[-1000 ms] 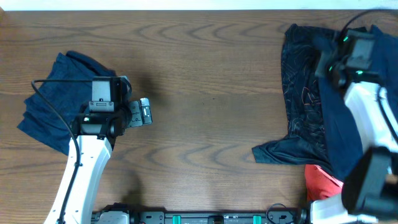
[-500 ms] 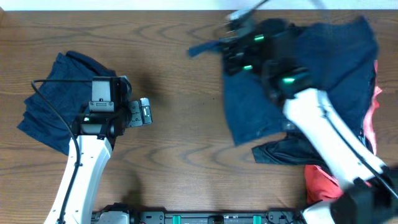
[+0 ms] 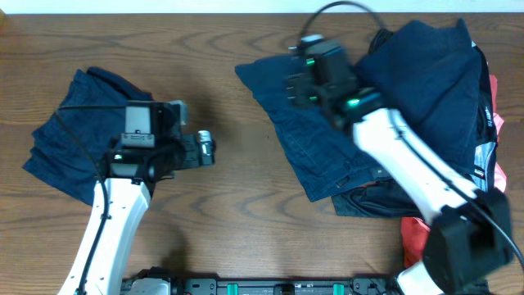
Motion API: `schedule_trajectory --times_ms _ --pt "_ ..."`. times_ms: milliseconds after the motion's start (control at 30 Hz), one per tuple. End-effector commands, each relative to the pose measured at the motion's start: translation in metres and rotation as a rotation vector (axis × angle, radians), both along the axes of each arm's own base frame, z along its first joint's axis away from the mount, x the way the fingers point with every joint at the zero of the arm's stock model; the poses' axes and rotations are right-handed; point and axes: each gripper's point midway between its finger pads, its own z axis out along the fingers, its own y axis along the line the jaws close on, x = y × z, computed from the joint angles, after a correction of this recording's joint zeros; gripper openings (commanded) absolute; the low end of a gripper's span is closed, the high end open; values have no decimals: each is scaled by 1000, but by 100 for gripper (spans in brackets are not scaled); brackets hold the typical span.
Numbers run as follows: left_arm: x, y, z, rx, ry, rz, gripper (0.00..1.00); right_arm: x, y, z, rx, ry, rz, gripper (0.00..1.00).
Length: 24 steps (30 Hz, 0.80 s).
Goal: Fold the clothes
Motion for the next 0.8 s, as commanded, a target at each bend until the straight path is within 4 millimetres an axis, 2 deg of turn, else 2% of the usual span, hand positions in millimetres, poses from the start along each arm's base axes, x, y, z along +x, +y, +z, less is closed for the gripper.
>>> schedule_trajectory --times_ms 0,200,333,467,533,667,767 --pt "-7 -33 -2 -102 62 -5 98 -2 -78 42 -37 -52 -198 74" --pt "-21 -91 -31 -147 197 -36 98 -33 -173 43 -76 63 -397 80" --pt "-27 -136 -59 -169 272 -55 98 -50 -219 43 -82 109 -506 82" --pt "-37 -176 -85 -185 320 -85 99 -60 -244 39 -82 143 -571 82" --pt "-44 -196 -96 -192 338 -106 95 -65 -252 37 -83 158 -592 82" --pt "-64 -231 -116 -196 352 -191 91 -67 -258 36 -83 165 -607 83" --pt "-78 -247 -128 -185 359 -248 84 -67 -258 36 -84 166 -608 83"
